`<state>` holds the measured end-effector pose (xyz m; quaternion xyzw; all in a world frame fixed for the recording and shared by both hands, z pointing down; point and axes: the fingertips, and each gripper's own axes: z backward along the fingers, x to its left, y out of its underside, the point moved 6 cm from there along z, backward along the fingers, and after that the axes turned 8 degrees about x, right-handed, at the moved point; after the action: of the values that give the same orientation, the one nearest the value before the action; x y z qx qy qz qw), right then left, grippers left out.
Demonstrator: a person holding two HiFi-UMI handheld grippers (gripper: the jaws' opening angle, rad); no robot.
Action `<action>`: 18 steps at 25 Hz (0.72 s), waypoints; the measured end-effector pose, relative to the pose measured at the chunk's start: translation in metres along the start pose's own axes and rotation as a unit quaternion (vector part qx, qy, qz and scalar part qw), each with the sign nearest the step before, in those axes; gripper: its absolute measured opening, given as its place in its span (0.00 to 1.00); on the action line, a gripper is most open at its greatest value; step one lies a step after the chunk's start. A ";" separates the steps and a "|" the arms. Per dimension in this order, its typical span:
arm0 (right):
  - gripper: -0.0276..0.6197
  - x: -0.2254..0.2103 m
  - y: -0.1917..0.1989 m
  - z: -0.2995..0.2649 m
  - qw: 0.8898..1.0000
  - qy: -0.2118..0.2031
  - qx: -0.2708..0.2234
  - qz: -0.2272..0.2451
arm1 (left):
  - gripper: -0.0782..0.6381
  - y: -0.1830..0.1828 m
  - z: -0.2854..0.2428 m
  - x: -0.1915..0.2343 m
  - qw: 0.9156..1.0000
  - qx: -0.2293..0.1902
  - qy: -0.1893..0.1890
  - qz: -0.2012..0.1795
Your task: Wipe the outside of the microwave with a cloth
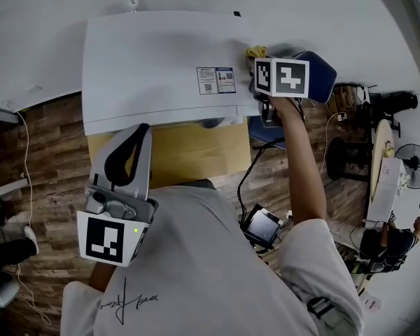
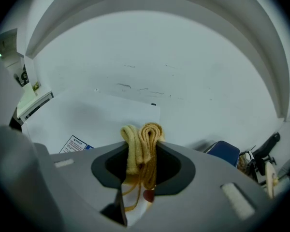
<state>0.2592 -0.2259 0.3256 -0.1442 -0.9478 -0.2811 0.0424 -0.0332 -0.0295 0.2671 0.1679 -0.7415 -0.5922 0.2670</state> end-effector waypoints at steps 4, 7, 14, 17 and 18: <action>0.23 0.006 -0.001 0.001 1.000 0.007 -0.003 -0.007 | 0.11 0.000 0.008 0.005 1.000 -0.004 -0.004 0.006; 0.23 0.011 -0.001 0.001 1.000 0.003 -0.006 -0.015 | 0.11 0.000 0.015 0.009 1.000 -0.007 -0.006 0.005; 0.23 0.027 -0.005 0.002 1.000 -0.008 -0.011 -0.022 | 0.11 -0.001 0.025 0.016 1.000 -0.013 -0.010 0.014; 0.23 0.038 -0.006 0.002 1.000 -0.006 -0.013 -0.014 | 0.11 -0.001 0.031 0.020 1.000 -0.016 -0.008 0.004; 0.23 0.041 -0.006 0.002 1.000 -0.007 -0.014 -0.013 | 0.11 -0.001 0.033 0.021 1.000 -0.016 -0.009 0.003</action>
<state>0.2181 -0.2196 0.3274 -0.1347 -0.9458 -0.2941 0.0301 -0.0696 -0.0155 0.2654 0.1559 -0.7348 -0.6046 0.2650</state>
